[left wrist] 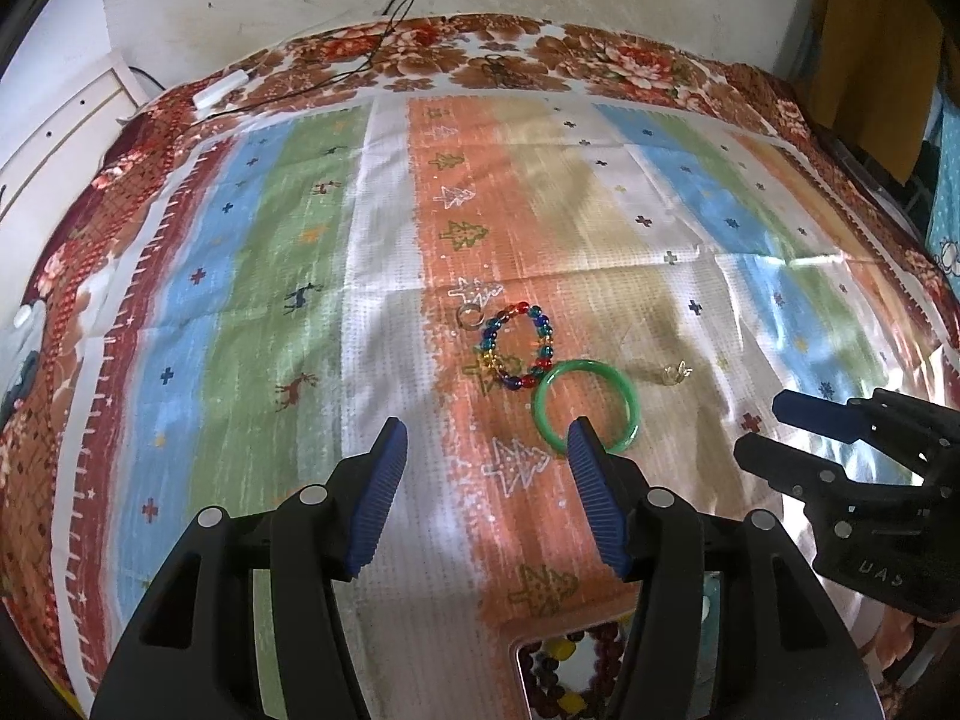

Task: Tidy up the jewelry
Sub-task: 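Move both open tools forward to the multicolour bracelet and green bangle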

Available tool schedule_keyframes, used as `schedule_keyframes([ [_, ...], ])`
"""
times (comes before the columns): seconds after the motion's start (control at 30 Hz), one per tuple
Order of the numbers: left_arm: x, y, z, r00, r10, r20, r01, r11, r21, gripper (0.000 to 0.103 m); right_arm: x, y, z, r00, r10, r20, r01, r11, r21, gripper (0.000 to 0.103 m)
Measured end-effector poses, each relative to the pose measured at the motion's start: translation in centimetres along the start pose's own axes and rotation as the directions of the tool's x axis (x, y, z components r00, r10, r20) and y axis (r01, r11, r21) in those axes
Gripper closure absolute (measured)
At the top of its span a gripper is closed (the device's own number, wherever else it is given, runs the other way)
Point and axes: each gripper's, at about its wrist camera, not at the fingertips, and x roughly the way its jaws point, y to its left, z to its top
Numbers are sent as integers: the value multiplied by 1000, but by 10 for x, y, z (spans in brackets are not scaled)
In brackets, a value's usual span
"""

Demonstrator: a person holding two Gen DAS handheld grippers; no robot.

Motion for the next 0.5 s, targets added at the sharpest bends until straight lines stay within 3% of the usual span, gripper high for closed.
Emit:
schedule_keyframes([
  [0.5, 37, 3, 17, 997, -26, -67, 25, 1000, -16, 47, 27, -2, 13, 999, -4, -44, 4, 1000, -6, 58],
])
